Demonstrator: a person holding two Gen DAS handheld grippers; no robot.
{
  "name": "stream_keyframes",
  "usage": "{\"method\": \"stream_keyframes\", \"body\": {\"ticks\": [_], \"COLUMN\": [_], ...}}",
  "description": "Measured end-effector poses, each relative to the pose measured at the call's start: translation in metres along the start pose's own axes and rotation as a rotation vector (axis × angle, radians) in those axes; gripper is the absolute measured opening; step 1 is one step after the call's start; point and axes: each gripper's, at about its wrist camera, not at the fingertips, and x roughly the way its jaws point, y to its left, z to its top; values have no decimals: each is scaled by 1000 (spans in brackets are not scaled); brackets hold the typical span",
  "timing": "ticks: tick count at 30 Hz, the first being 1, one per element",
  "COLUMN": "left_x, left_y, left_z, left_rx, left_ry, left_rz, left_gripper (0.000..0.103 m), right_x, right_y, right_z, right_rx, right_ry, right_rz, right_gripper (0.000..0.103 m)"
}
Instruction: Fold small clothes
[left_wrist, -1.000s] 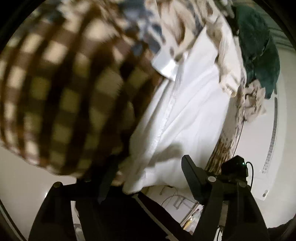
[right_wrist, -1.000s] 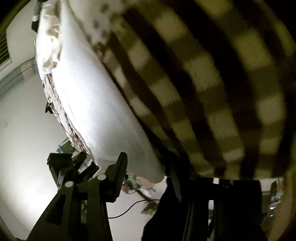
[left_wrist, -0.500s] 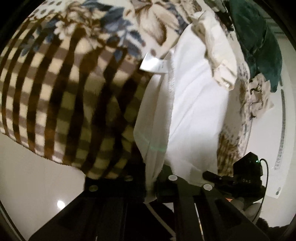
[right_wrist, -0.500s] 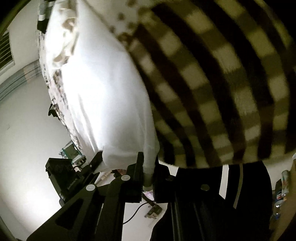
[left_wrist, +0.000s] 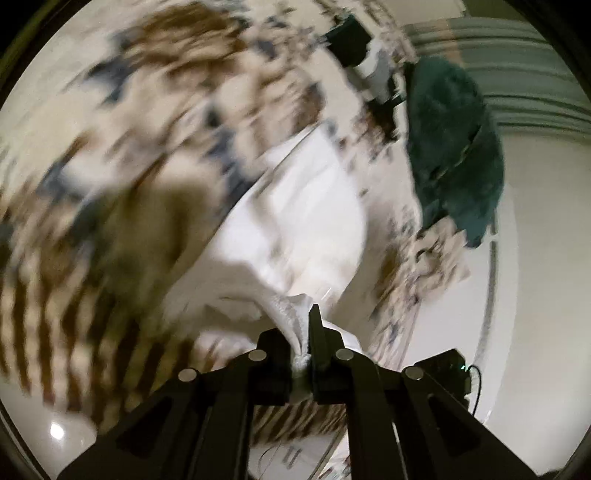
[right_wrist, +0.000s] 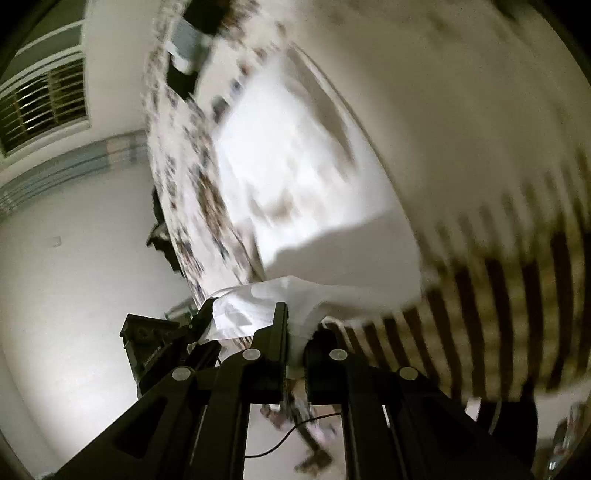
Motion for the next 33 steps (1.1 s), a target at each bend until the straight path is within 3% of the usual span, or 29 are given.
{"method": "stream_keyframes", "body": {"ticks": [4, 10, 11, 12, 13, 14, 15, 16, 17, 19, 21, 24, 26, 27, 28, 30, 33], "left_x": [39, 90, 99, 101, 104, 103, 98, 95, 92, 84, 84, 108, 127, 137, 147, 159, 160], "left_y": [-32, -37, -34, -31, -29, -29, -28, -30, -31, -36, -44, -49, -44, -41, -40, -43, -57], "left_z": [65, 156, 168, 175, 184, 191, 198, 205, 209, 214, 212, 205, 201, 200, 198, 196, 197], "left_rx": [40, 31, 6, -12, -33, -48, -56, -53, -46, 7, 105, 247, 266, 271, 283, 318, 368], "left_ry": [-38, 15, 33, 40, 43, 34, 4, -12, -17, -30, -21, 70, 127, 148, 152, 160, 93], "left_rz": [-25, -17, -29, -39, -56, -78, -108, -121, -122, -81, 9, 155, 186, 194, 208, 213, 237], "left_gripper": [5, 7, 9, 20, 47, 61, 67, 67, 67, 67, 67, 67, 66, 64, 50, 13, 8], "right_x": [3, 20, 26, 30, 29, 28, 26, 22, 19, 14, 11, 22, 34, 40, 44, 48, 45], "right_y": [31, 58, 61, 60, 59, 55, 53, 51, 49, 47, 43, 36, 30, 26, 23, 22, 22], "right_z": [60, 154, 168, 178, 189, 196, 200, 202, 203, 201, 194, 186, 186, 187, 189, 191, 197], "right_rx": [-48, -33, -15, 1, 21, 44, 65, 80, 84, 72, 51, 14, 12, 15, 23, 31, 83], "right_ry": [-86, -168, -166, -174, -191, -209, -230, -258, -284, -297, -295, -238, -202, -190, -188, -193, -252], "right_rz": [7, -17, -11, -5, 12, 39, 63, 84, 86, 31, -34, -152, -195, -197, -185, -129, -94], "right_gripper": [7, 7, 9, 10, 17, 26, 51, 66, 67, 68, 68, 68, 68, 67, 63, 8, 4]}}
